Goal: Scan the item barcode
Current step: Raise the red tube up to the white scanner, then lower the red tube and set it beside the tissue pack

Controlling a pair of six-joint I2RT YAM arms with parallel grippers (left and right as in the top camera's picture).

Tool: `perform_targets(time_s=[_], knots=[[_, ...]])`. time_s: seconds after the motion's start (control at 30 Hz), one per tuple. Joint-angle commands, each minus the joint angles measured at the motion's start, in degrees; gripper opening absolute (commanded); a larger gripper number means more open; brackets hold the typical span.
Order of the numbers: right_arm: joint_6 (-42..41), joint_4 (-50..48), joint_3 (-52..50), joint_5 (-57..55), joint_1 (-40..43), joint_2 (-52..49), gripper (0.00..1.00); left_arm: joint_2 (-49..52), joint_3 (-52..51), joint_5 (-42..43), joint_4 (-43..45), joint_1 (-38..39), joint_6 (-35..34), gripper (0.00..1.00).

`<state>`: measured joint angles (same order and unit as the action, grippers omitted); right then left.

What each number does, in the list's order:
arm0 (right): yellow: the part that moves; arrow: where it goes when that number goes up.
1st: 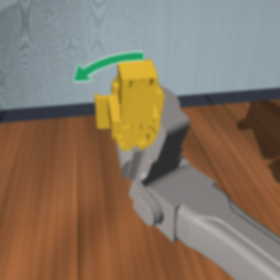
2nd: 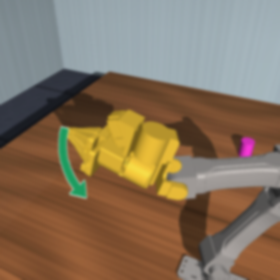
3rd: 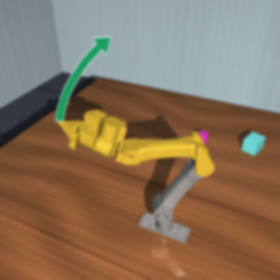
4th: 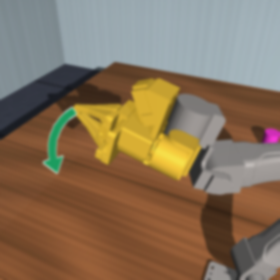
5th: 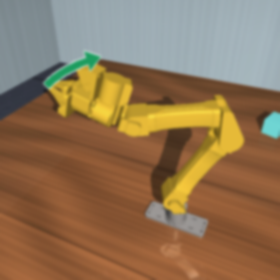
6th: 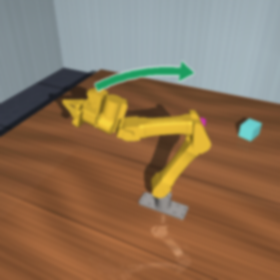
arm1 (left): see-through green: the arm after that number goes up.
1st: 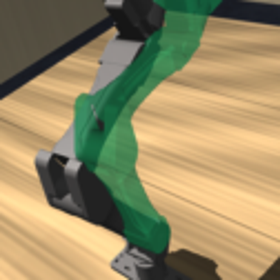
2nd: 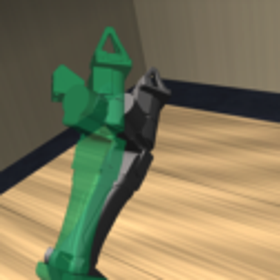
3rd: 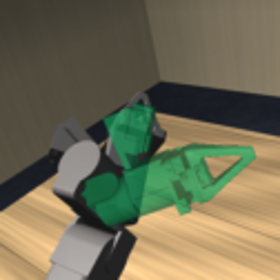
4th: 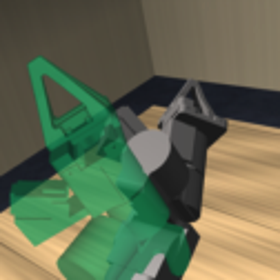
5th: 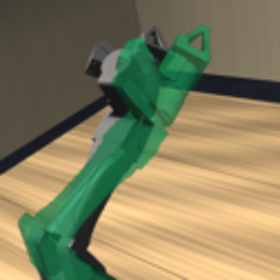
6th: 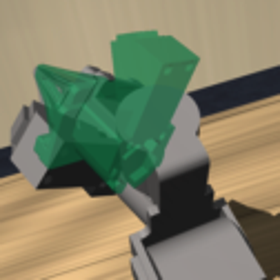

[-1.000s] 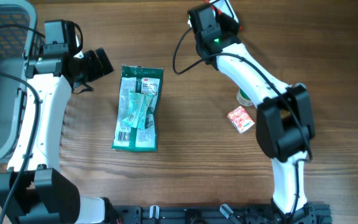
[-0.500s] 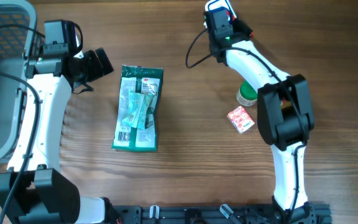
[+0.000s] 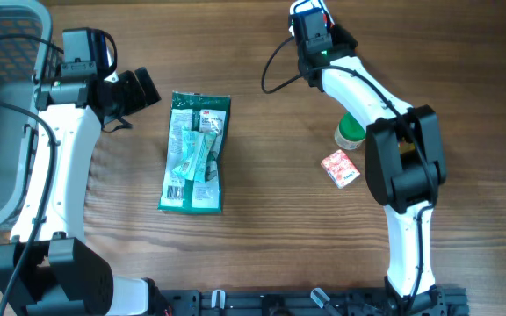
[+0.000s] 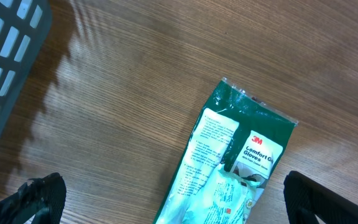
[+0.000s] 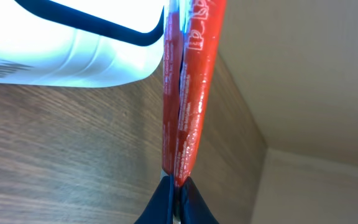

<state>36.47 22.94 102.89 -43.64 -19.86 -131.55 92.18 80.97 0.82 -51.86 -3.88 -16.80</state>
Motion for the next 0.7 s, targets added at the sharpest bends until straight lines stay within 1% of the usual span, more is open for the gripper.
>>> perform_targets(time_s=[0.0,0.1,0.2,0.23,0.3,0.4,0.53,0.6,0.67], knots=[[-10.05,5.55,0.63,6.16,-0.55,10.84,0.04,-0.50,0.63,0.44,0.11,-0.15,0.07,1.00],[-17.51,12.76,0.61,12.17,-0.55,16.13,0.04,-0.50,0.63,0.44,0.11,-0.15,0.07,1.00],[-27.36,23.74,0.61,23.61,-0.55,20.96,0.04,-0.50,0.63,0.44,0.11,-0.15,0.07,1.00],[-29.55,26.60,0.61,26.86,-0.52,21.75,0.04,-0.50,0.63,0.44,0.11,-0.15,0.07,1.00],[-36.59,35.17,0.61,37.05,-0.42,22.77,0.04,-0.50,0.63,0.44,0.11,-0.15,0.07,1.00],[-42.84,43.01,-0.39,46.10,-0.37,22.43,0.04,-0.50,0.63,0.44,0.11,-0.15,0.07,1.00],[-50.34,46.86,-5.33,52.02,-0.55,22.27,0.04,-0.50,0.63,0.44,0.11,-0.15,0.07,1.00],[-53.86,46.75,-9.64,52.30,-0.55,22.27,0.04,-0.50,0.63,0.44,0.11,-0.15,0.07,1.00],[-55.21,45.07,-13.86,52.35,-0.66,22.27,0.04,-0.50,0.63,0.44,0.11,-0.15,0.07,1.00]])
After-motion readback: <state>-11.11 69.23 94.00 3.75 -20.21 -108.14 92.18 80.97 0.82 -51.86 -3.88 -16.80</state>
